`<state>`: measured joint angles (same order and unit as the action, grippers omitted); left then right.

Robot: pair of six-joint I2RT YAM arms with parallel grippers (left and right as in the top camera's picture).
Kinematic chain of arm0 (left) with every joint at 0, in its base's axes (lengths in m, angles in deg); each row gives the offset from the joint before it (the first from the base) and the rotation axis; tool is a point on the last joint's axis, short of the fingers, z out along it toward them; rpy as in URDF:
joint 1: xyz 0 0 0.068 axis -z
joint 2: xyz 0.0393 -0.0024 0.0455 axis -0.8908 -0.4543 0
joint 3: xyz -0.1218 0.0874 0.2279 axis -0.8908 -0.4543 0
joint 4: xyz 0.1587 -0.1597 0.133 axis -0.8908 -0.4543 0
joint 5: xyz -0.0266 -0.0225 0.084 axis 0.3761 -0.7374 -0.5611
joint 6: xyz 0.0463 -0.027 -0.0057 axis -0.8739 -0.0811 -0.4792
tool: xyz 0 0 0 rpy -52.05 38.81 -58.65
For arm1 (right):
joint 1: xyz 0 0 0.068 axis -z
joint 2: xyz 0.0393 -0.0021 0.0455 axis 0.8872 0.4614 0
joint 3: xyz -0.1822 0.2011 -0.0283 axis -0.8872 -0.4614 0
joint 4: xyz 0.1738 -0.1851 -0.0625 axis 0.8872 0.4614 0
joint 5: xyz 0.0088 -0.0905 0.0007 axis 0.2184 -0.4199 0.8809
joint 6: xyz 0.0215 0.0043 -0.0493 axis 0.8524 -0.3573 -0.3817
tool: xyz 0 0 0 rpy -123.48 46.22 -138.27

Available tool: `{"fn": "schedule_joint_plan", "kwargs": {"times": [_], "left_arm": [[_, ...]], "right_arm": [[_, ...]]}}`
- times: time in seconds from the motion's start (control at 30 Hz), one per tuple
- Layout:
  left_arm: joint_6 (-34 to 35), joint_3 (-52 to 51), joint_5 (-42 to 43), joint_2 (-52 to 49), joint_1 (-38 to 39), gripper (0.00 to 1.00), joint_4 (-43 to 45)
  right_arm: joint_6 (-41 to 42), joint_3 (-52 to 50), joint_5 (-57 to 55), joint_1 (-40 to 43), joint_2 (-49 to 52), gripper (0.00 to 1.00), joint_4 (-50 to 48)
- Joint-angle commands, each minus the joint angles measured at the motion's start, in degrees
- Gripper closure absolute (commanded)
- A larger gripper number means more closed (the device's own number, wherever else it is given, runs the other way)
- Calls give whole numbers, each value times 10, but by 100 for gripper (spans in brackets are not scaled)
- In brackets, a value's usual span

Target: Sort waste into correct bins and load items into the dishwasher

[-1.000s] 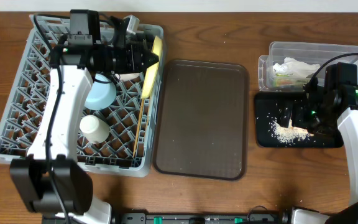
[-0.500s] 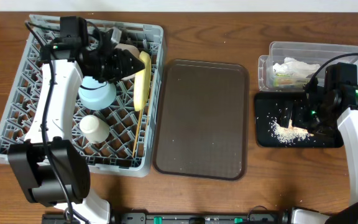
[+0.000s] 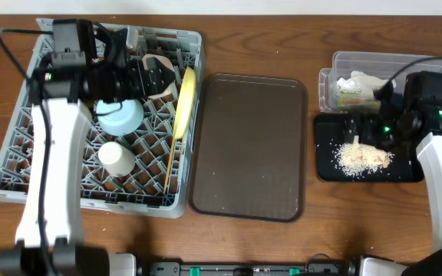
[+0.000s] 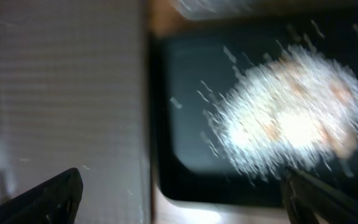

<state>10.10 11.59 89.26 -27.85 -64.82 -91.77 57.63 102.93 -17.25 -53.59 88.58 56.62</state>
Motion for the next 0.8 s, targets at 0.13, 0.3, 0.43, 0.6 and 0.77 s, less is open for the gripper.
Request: {"fn": "schedule_joint_plan", "kwargs": {"times": [0.13, 0.3, 0.43, 0.6, 0.77], "left_arm": [[104, -4, -405, 16, 108, 11, -141], [140, -7, -381, 18, 112, 8, -203], [131, -22, -368, 40, 113, 8, -212], [97, -98, -365, 126, 115, 8, -167], [52, -223, -338, 269, 115, 8, -78]], "right_arm": [[-26, 10, -78, -80, -8, 1, -75], [-6, 10, -98, -90, -8, 1, -55], [29, 10, -98, -88, -9, 1, -29], [33, 4, -98, -88, -34, 1, -5], [33, -47, -102, -88, -128, 1, -58]]}}
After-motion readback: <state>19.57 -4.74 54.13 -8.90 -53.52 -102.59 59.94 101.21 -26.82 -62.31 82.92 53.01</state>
